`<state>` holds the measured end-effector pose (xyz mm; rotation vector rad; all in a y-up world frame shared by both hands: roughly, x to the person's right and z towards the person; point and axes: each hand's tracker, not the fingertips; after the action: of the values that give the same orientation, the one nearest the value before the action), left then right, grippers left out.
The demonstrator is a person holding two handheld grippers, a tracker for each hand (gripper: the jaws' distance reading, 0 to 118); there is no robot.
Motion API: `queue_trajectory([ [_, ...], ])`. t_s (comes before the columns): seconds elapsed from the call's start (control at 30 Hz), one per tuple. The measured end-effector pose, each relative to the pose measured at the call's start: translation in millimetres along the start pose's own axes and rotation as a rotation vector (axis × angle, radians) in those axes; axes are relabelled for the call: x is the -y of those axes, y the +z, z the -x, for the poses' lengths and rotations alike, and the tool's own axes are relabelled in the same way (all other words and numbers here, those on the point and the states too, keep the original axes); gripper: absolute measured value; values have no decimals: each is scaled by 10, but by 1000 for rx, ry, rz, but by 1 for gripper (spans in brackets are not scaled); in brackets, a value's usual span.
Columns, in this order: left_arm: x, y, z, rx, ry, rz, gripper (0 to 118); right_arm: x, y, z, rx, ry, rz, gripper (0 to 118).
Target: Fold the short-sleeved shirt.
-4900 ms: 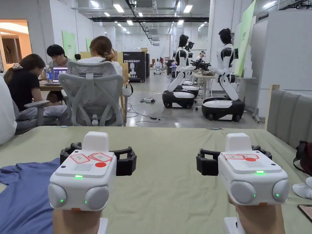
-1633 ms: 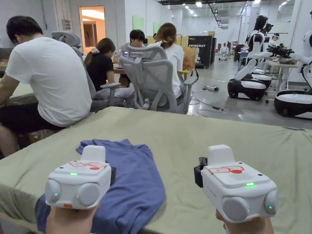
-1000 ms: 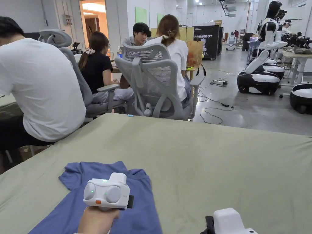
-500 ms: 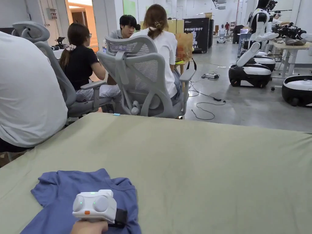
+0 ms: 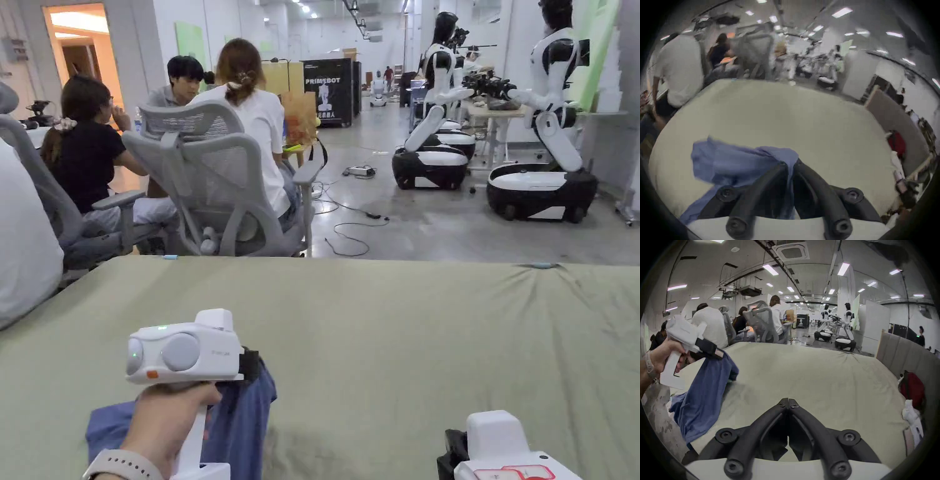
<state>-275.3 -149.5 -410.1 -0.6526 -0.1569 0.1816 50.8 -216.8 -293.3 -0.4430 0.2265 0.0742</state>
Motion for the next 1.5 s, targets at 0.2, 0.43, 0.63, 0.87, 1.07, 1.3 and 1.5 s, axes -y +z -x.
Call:
queue_trajectory([
  [0.2, -153, -216, -1642, 339, -124, -38, 0, -14, 435, -659, 138, -31, -31, 0],
  [0.43, 521, -1182, -2767, 368, -308, 181, 0, 197, 712, -1333, 264, -62, -16, 0],
  [0.63, 1446, -1670, -2976, 240, -360, 351, 1, 417, 699, -1681, 314, -87, 25, 0],
  [0.87, 1225, -826, -2825, 227, -385, 56, 111, 426, 641, -1653, 300, -104, 23, 0],
  [1.07, 1089, 112, -2087, 150, -269, -255, 92, 324, 581, -1370, 249, -92, -2, 0],
  [1.3, 1721, 566, -1114, -144, -139, -339, 0, 287, 518, -947, 184, -47, -16, 0],
  [1.5, 1636, 686, -589, -170, -95, -228, 0, 306, 511, -783, 157, -24, -21, 0],
])
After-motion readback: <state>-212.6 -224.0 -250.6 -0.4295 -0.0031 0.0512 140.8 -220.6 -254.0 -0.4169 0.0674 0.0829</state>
